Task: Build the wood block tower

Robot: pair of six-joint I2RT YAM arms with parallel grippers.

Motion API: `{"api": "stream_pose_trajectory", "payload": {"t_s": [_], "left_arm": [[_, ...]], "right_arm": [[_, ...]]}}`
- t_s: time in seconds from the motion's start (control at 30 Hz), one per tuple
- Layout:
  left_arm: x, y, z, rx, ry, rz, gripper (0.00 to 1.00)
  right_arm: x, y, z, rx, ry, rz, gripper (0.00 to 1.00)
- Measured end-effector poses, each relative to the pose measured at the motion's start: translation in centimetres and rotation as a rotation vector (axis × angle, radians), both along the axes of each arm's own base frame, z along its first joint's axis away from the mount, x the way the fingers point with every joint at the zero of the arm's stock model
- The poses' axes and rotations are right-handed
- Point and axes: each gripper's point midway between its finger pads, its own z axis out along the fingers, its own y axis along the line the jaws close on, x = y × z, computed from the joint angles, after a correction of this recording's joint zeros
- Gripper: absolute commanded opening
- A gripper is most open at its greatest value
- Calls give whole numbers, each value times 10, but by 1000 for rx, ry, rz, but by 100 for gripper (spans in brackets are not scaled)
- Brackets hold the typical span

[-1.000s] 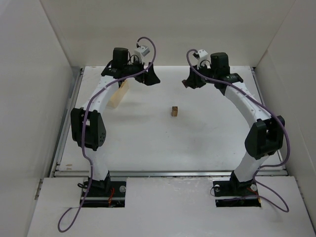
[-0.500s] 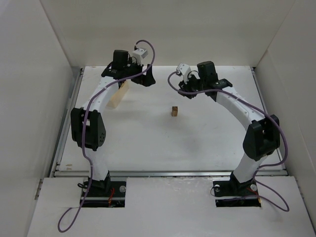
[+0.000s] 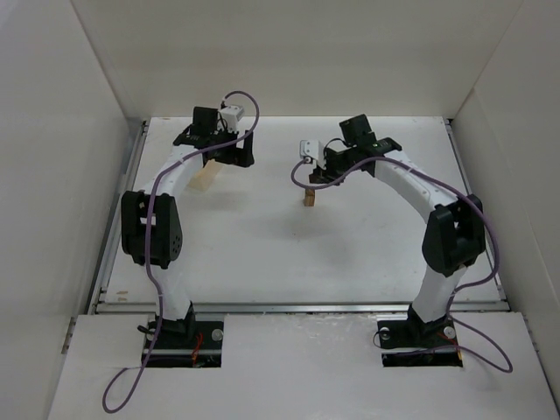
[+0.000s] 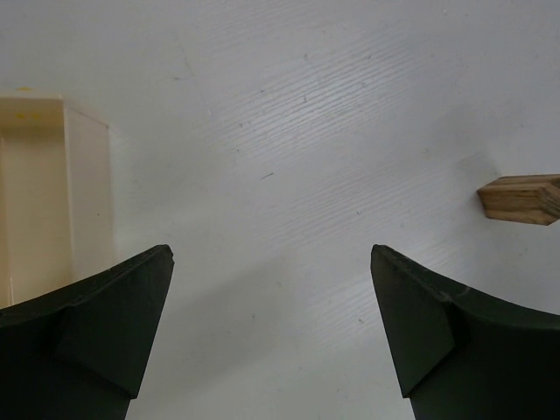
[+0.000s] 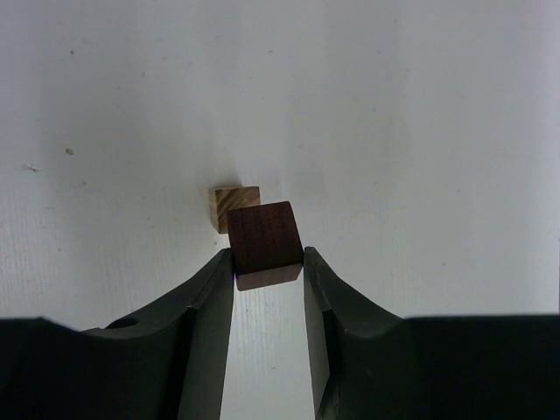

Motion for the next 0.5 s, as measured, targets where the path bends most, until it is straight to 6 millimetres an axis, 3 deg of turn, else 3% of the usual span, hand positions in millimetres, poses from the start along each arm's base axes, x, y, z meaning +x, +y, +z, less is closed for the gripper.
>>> {"api": "stream_pose_trajectory", "payload": {"t_s": [0.27,0.5], "left_arm": [[-6,4,-13,14,30,19,95],[-8,5,-17,14,43,30,95]], "right_arm": [[0,22,-35,-64,57,97,5],[-3,25,-39,-95,54,113,5]]}}
